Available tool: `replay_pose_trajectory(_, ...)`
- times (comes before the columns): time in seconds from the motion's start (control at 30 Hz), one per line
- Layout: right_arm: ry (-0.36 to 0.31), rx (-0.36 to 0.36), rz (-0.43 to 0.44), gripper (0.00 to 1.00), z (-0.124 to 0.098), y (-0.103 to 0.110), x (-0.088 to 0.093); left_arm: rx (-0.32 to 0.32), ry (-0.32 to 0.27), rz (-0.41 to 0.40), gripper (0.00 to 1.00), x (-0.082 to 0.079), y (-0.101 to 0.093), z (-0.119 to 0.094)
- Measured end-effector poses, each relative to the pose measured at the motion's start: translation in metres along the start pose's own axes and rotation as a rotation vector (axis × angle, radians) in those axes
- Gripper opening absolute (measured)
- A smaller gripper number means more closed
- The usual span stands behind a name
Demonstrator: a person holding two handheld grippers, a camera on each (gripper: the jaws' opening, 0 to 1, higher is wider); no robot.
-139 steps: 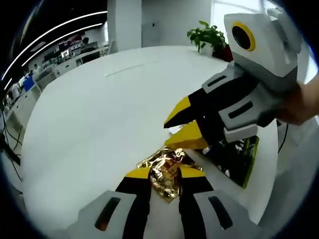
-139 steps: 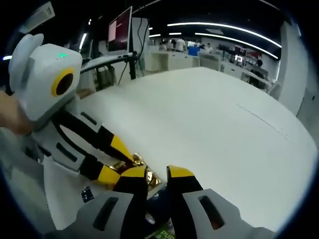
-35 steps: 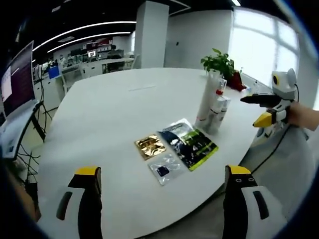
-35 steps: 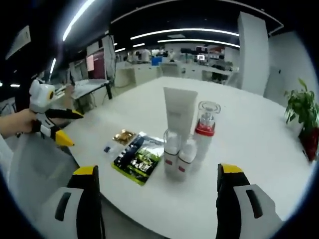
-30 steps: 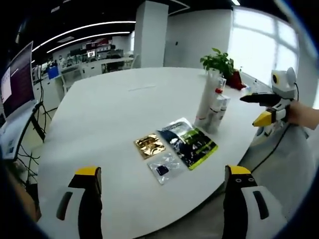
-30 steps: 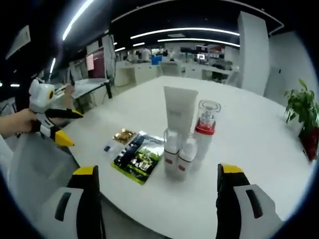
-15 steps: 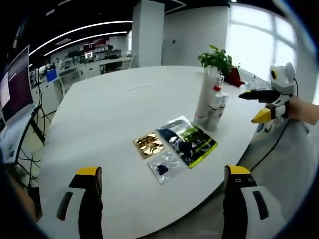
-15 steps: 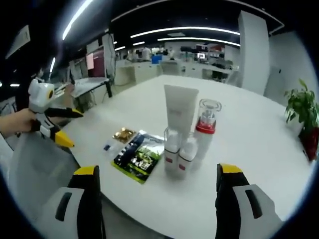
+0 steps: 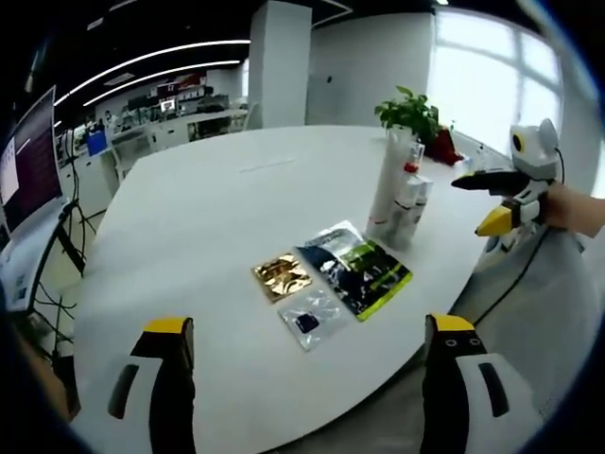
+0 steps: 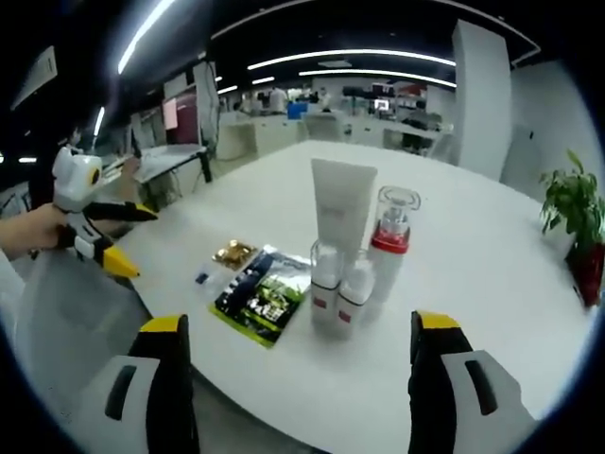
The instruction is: Arrange the skincare products in the storage area until every visible bottle or jar stands upright without overlapping.
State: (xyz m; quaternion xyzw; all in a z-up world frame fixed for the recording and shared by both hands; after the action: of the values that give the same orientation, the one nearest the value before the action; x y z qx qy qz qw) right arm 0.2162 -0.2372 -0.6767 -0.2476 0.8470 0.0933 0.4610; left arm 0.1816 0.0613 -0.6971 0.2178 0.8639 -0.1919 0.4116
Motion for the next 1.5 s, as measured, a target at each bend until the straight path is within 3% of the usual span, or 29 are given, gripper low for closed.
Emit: replay_pose_trajectory(1.5,0.009,-0.037,-0.007,0.94,0.0018,0.0016,0.0010,-0.006,0.016,0.006,0.95,0.0006,-0.0008,0.0010)
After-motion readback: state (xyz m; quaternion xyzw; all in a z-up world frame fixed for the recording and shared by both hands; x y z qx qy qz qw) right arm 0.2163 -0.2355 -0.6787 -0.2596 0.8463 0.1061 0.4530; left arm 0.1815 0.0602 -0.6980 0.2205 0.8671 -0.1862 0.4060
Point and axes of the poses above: the point that each gripper's makers call its tool centre point, and the gripper's own axes: z roughly forward along the fingers, y roughly to its left, x roughly out of its underside, the point moved 6 cm from there along -z, roughly backward along the fingers, and after that the axes turned 8 degrees about x, right-handed, at the moved point
